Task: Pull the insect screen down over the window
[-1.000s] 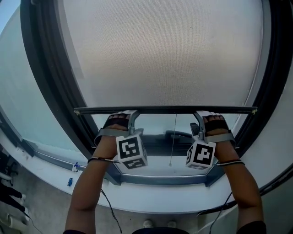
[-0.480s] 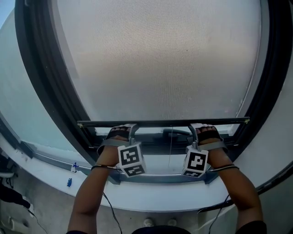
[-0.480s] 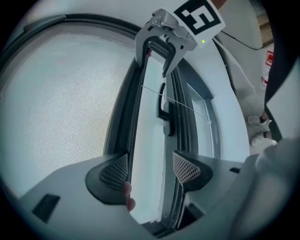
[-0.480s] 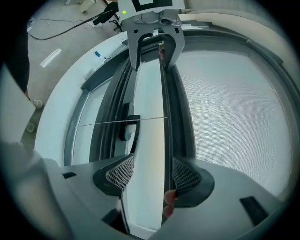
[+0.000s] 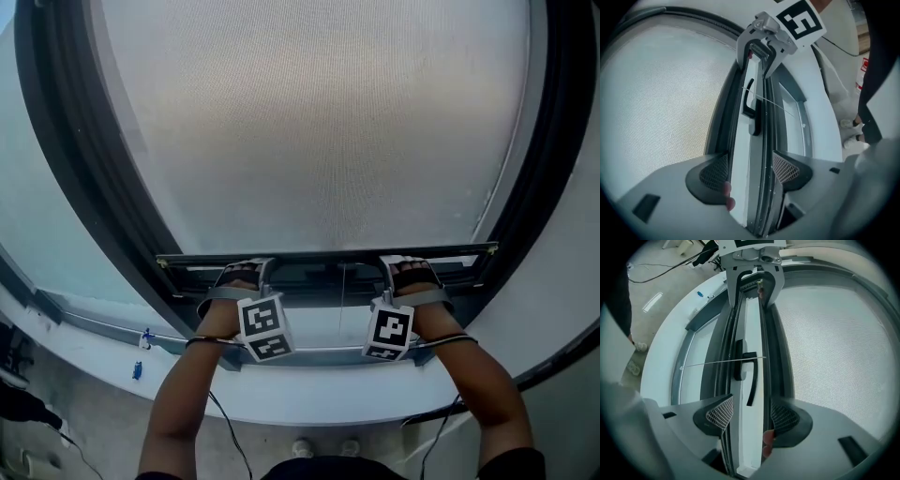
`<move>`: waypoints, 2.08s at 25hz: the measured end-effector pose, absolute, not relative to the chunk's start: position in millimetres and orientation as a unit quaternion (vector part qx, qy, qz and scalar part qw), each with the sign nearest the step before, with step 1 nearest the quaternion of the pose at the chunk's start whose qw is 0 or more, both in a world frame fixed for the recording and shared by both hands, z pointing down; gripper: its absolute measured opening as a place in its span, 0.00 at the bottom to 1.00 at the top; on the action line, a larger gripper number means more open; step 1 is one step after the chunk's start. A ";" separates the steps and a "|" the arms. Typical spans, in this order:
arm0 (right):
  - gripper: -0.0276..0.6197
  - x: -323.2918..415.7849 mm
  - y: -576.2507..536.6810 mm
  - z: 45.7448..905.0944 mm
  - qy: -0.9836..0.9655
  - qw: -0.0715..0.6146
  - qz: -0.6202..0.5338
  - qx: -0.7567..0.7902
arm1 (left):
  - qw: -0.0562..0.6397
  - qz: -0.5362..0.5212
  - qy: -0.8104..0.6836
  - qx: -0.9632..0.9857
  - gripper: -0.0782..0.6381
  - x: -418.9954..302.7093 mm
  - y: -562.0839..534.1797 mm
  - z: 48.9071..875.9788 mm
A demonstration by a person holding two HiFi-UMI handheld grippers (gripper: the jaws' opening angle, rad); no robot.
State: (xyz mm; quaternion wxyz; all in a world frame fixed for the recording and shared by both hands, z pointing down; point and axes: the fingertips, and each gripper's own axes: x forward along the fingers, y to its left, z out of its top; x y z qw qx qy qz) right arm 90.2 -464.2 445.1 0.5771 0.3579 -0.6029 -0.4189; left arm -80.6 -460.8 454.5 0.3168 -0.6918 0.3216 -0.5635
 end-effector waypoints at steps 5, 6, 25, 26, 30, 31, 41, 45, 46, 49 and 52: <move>0.42 89.8 -462.6 468.4 -0.608 0.578 -0.406 0.362 | 0.315 -0.572 0.316 -0.688 0.53 -80.4 -460.1 474.9; 0.42 89.7 -463.0 470.9 -0.608 0.577 -0.406 0.364 | 0.316 -0.572 0.318 -0.687 0.53 -80.3 -460.6 477.3; 0.42 85.7 -452.0 528.7 -0.642 0.587 -0.362 0.334 | 0.294 -0.616 0.286 -0.672 0.53 -80.4 -443.8 538.5; 0.42 86.8 -452.2 532.8 -0.640 0.589 -0.362 0.335 | 0.294 -0.617 0.286 -0.672 0.53 -80.5 -443.8 541.5; 0.42 87.7 -450.8 539.5 -0.642 0.593 -0.353 0.334 | 0.298 -0.613 0.292 -0.671 0.53 -80.1 -446.2 547.0; 0.42 87.5 -451.1 538.9 -0.644 0.592 -0.351 0.334 | 0.299 -0.611 0.294 -0.671 0.53 -79.5 -447.7 547.5; 0.42 84.8 -446.6 541.9 -0.651 0.596 -0.337 0.327 | 0.302 -0.609 0.292 -0.672 0.53 -80.1 -446.7 555.5; 0.42 87.1 -450.9 545.0 -0.645 0.596 -0.343 0.333 | 0.307 -0.607 0.300 -0.669 0.53 -78.8 -450.9 556.9; 0.42 87.3 -451.3 544.7 -0.646 0.595 -0.343 0.334 | 0.307 -0.605 0.302 -0.670 0.53 -78.2 -451.5 556.7; 0.42 87.5 -452.8 542.8 -0.645 0.594 -0.345 0.334 | 0.310 -0.601 0.307 -0.670 0.53 -77.6 -452.2 556.1; 0.42 87.2 -453.5 542.7 -0.643 0.594 -0.350 0.335 | 0.309 -0.596 0.310 -0.673 0.53 -77.1 -452.6 555.7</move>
